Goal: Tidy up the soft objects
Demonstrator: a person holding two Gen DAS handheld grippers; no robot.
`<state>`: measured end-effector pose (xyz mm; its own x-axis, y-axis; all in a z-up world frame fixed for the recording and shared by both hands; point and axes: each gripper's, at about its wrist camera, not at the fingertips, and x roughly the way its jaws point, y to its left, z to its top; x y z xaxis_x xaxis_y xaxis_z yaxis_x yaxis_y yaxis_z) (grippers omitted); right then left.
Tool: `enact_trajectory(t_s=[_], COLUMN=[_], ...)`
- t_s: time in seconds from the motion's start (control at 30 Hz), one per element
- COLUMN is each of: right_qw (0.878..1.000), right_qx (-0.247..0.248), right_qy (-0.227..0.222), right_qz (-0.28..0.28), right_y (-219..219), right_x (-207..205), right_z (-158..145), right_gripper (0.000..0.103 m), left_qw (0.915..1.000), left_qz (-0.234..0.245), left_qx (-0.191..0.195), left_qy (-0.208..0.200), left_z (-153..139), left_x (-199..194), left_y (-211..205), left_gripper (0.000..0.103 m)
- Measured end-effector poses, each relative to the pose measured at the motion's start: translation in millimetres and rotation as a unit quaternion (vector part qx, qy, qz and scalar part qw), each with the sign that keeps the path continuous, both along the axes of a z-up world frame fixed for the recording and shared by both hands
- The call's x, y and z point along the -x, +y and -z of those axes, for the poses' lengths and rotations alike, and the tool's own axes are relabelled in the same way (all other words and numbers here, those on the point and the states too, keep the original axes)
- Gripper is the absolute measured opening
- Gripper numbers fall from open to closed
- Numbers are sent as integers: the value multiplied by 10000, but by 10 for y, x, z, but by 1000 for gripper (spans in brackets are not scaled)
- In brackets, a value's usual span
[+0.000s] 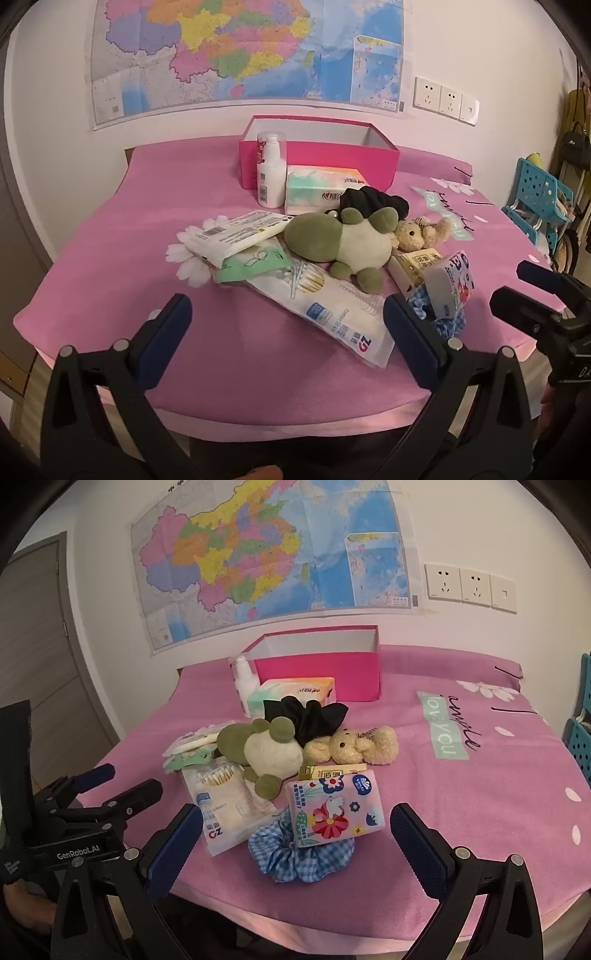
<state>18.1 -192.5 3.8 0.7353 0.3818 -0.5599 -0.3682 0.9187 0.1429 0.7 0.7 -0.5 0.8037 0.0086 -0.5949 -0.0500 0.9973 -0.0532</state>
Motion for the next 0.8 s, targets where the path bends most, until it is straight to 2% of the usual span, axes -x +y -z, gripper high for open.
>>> enact_trajectory(t_s=[0.03,0.8], right_qw=[10000,10000], right_qx=[0,-22], right_qy=[0,-10], right_qz=[0,11], right_y=[0,-12], right_x=[0,-9], right_z=[0,-10], right_gripper=[103,103], left_qw=[9998,9998], left_qz=[-21,-44], left_qx=[-130,-165], left_qy=[-138,-52], left_z=[-4,30], left_x=[20,16], left_y=[-21,-3], left_gripper=[103,103])
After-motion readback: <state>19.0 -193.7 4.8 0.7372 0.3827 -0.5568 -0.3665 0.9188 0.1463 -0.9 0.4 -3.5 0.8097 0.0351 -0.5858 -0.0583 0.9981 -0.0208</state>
